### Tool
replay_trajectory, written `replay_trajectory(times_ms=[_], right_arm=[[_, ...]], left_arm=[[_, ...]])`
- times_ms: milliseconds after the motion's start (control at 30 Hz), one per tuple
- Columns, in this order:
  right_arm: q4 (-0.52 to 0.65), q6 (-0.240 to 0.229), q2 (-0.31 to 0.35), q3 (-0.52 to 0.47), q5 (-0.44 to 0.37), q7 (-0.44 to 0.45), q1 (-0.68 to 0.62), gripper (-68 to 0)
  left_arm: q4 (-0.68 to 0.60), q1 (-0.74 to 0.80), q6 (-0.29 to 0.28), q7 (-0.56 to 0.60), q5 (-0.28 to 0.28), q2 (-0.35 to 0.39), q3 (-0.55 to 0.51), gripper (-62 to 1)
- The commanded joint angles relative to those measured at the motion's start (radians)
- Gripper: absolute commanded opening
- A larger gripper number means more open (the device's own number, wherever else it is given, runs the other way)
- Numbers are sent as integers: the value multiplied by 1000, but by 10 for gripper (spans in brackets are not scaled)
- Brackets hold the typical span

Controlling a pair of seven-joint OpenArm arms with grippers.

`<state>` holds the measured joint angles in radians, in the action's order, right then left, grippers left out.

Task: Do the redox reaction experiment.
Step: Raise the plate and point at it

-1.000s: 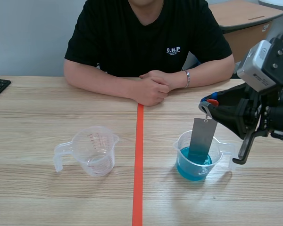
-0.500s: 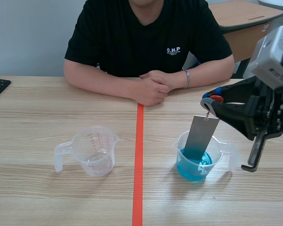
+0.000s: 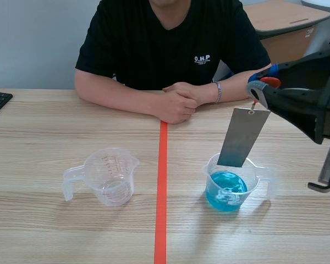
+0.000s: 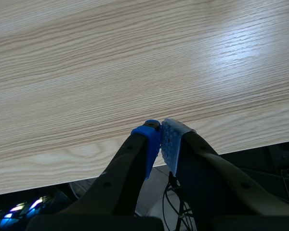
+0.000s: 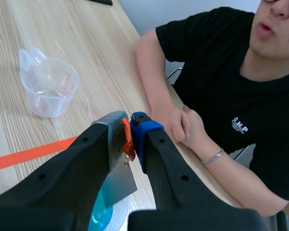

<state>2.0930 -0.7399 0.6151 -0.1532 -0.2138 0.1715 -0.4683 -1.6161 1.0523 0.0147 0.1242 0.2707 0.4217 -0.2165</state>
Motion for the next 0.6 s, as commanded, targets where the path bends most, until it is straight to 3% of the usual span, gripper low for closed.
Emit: replay_trajectory(times_ms=[0,567], right_arm=[[28,-6,8,-21,-24,10,-13,-660],[135,-6,8,-184,-120,7,-122,-660]], left_arm=[[-6,0,-2,13,6,6,3,-563],[-6,0,-3,10,7,5,3,-563]])
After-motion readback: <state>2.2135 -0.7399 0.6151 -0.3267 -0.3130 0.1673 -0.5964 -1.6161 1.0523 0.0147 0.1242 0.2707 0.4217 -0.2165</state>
